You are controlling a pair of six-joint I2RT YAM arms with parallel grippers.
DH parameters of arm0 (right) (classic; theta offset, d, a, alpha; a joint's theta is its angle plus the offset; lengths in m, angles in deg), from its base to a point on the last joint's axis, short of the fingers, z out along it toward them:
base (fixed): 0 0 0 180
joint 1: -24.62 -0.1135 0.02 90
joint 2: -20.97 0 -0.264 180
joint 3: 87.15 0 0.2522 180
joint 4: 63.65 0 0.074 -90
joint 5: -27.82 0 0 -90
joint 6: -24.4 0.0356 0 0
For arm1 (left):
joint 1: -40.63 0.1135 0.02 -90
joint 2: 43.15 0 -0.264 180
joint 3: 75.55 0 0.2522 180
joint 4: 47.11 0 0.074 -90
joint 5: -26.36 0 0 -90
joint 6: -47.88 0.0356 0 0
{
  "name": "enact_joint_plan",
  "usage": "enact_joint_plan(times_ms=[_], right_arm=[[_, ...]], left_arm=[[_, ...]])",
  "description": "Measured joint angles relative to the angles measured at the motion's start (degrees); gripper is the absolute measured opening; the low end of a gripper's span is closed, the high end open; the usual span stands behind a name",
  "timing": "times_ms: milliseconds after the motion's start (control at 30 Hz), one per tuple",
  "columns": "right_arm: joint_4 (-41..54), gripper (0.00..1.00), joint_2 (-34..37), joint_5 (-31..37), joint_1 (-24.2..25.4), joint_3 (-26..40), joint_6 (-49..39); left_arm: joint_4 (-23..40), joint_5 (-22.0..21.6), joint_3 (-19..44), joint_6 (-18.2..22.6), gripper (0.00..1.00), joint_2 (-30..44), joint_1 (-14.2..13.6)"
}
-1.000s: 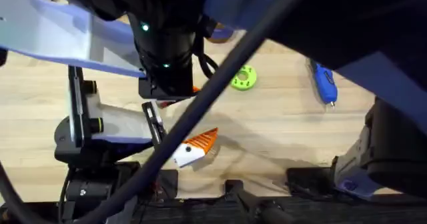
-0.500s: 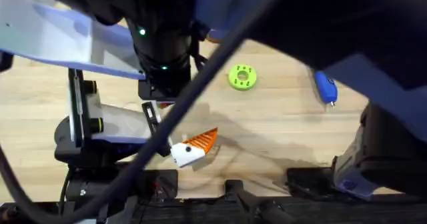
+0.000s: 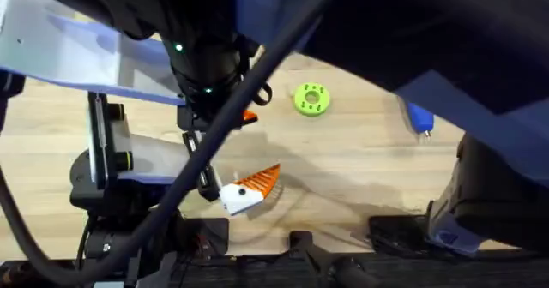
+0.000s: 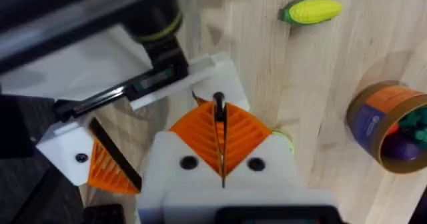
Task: Pick up the gripper from the table and insert it into the empty holder that is missing its gripper. Then pick up a screw, insert it into the mounting hole, and use the screwdriver to tighten it. Finally, clean up the table by picking up the vegetable and placing it into the bucket.
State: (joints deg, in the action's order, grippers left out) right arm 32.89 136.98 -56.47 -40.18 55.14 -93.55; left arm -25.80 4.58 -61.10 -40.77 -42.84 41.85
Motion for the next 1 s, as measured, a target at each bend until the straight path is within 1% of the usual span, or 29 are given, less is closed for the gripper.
enact_joint_plan(times_ms=[633,1000], right_arm=[[0.1,0.006,1.0,0.0,0.0,0.0,0.0],[-1.8,0.006,1.0,-0.2,0.0,0.0,0.9]], left_arm=[[0.0,-0.3,0.0,-0.3,0.986,0.0,0.0],[0.0,-0.2,0.0,-0.5,0.987,0.0,0.0]])
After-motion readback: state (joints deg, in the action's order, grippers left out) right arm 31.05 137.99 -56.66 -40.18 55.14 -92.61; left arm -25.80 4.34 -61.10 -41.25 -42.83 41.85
